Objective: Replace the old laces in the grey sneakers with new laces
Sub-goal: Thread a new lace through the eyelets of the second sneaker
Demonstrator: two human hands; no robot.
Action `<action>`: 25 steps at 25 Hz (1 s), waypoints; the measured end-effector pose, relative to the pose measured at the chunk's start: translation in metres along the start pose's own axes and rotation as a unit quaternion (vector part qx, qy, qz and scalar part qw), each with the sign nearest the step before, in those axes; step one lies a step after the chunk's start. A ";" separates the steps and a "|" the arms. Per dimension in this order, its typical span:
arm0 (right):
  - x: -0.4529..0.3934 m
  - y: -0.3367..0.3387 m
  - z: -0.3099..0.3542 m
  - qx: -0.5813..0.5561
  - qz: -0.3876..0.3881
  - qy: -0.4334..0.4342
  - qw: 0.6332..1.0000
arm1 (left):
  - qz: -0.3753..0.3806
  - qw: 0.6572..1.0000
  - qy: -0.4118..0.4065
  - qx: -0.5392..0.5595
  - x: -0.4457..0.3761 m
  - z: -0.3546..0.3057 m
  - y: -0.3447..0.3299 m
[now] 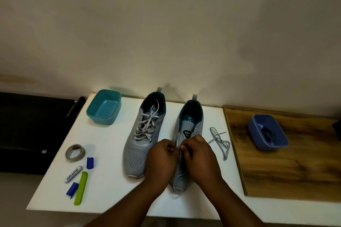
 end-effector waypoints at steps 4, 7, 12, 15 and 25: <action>0.001 -0.002 0.001 0.034 0.007 -0.005 0.999 | 0.002 0.997 0.006 0.071 0.001 0.006 -0.005; 0.001 -0.001 0.003 0.079 0.015 0.004 0.997 | 0.003 0.997 0.014 0.076 0.001 0.007 -0.006; 0.006 -0.008 0.009 0.107 -0.047 -0.024 0.993 | 0.006 0.998 -0.001 0.064 0.003 0.004 -0.005; 0.006 -0.009 0.010 0.128 -0.043 -0.042 0.990 | 0.006 0.999 -0.015 0.044 0.006 0.002 -0.004; -0.001 -0.001 0.015 0.154 0.057 -0.013 0.986 | 0.018 0.998 -0.040 0.051 0.009 -0.003 -0.003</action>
Point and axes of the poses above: each hand's wrist, its own x-axis away from the middle knuckle, its own y-axis out of the back of the hand, z = x × y, the point moved 1 cm from there along -x, towards the middle knuckle, and after that the axes turned 14 degrees about -x, right-handed, at the moved point
